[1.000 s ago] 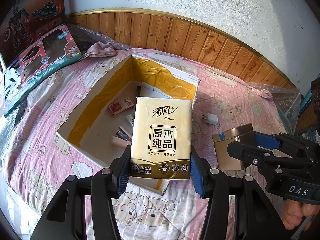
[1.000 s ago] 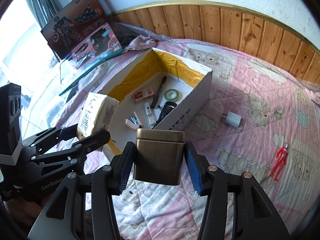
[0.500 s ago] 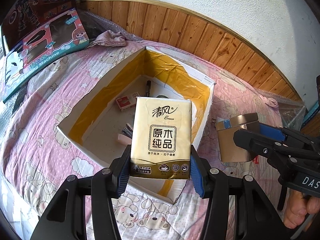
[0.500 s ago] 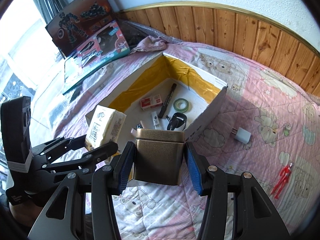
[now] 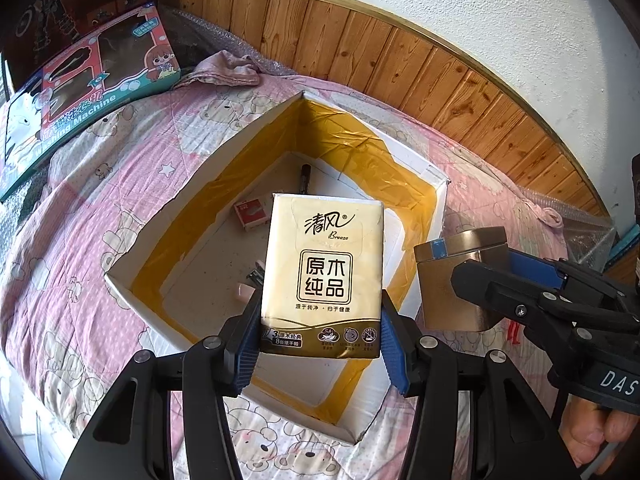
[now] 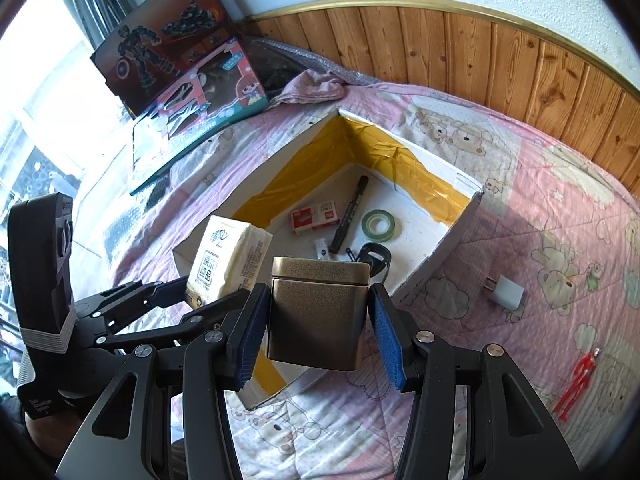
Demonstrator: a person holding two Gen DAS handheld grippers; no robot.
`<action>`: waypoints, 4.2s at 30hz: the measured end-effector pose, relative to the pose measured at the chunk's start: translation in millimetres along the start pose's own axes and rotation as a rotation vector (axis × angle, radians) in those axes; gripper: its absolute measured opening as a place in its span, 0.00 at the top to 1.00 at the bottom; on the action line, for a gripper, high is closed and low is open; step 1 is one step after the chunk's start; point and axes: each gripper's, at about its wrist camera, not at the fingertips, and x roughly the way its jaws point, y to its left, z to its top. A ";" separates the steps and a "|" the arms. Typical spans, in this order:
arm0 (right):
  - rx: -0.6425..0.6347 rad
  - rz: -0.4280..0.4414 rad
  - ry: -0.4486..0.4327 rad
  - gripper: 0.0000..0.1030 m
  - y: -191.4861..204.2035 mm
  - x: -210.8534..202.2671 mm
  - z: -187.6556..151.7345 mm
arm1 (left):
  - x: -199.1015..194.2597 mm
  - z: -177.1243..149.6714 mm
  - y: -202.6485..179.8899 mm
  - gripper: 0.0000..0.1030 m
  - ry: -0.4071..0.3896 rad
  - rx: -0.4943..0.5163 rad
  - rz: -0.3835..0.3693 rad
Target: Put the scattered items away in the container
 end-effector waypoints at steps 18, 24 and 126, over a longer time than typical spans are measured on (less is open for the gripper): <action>0.042 0.001 -0.004 0.49 -31.8 24.0 38.2 | 24.3 11.3 10.4 0.48 0.072 -0.034 0.001; 0.040 -0.007 -0.009 0.49 -42.6 29.2 54.6 | 30.9 5.9 6.3 0.48 0.111 -0.024 -0.025; 0.351 0.037 -0.073 0.44 -134.3 -7.5 -59.8 | 10.7 -2.7 -69.5 0.30 0.120 0.246 -0.010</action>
